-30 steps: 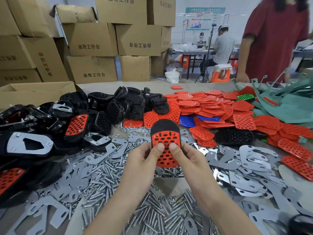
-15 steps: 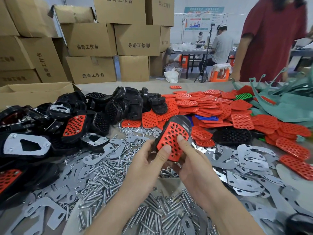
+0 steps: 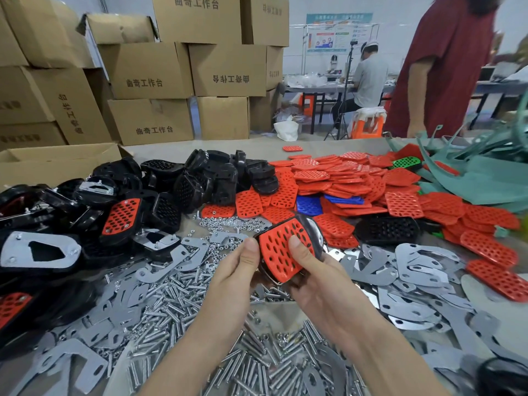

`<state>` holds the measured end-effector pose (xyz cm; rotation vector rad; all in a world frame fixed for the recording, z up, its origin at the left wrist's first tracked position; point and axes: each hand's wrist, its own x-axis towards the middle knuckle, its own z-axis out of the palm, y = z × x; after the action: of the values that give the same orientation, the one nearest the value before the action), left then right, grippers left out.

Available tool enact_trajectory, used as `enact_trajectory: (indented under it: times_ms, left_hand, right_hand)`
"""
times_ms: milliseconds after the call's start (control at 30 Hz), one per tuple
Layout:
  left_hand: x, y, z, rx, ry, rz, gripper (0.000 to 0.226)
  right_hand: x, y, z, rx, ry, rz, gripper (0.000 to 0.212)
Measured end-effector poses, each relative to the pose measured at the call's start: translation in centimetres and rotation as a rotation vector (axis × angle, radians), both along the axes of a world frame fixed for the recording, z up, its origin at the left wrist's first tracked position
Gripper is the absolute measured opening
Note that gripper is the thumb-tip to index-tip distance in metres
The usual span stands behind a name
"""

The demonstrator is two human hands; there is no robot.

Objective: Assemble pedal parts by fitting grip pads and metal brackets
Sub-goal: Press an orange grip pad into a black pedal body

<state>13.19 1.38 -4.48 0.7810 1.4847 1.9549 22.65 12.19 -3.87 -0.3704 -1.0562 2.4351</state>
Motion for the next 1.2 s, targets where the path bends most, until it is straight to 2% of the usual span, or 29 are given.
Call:
enact_trajectory:
  times_ms: [133,233,367,467,600,700,767,833,900,967,1033,1200]
  left_hand:
    - [0.0,0.0,0.1,0.014,-0.04,0.003,0.051]
    - [0.2,0.0,0.1,-0.01,-0.057,-0.021,0.061]
    - [0.3,0.2,0.3,-0.037,0.084,-0.017,0.038]
    - [-0.4,0.0,0.5,-0.058,0.098,-0.022,0.037]
    - [-1.3,-1.0,1.2,-0.156,0.147,-0.101,0.024]
    - [-1.4,-1.0,1.3,-0.12,0.05,-0.061,0.031]
    - [-1.1,-0.5,1.2,-0.019,-0.137,-0.009,0.042]
    - [-0.8,0.2,1.2,0.063,-0.249,0.036,0.049]
    - [-0.6,0.6,0.9,0.054,-0.237,0.083,0.051]
    - [-0.4,0.7,0.6,0.009,-0.197,0.101,0.042]
    - [-0.5,0.5,0.4,0.004,-0.175,0.1,0.035]
    - [-0.5,0.3,0.4,-0.025,-0.108,0.062,0.04]
  right_hand:
    - [-0.2,-0.2,-0.3,0.07,0.002,-0.008,0.036]
    - [-0.5,-0.6,-0.5,0.149,-0.03,-0.101,0.043]
    - [-0.6,-1.1,-0.6,0.218,-0.041,-0.131,0.032]
    - [-0.4,-0.6,-0.3,0.242,-0.068,-0.078,0.029]
    - [0.4,1.0,-0.2,0.387,-0.172,-0.143,0.039]
    - [0.5,0.8,-0.1,0.487,-0.176,-0.076,0.043]
    - [0.1,0.3,-0.2,0.446,-0.172,-0.114,0.046]
    - [-0.2,0.2,-0.7,0.352,-0.153,-0.172,0.039]
    - [-0.5,0.0,-1.0,0.322,-0.141,-0.172,0.025]
    - [-0.7,-0.1,-1.5,0.329,-0.111,-0.14,0.017]
    - [-0.9,-0.2,-1.7,0.33,-0.109,-0.137,0.024]
    - [-0.6,-0.2,-1.2,0.477,-0.177,-0.125,0.032]
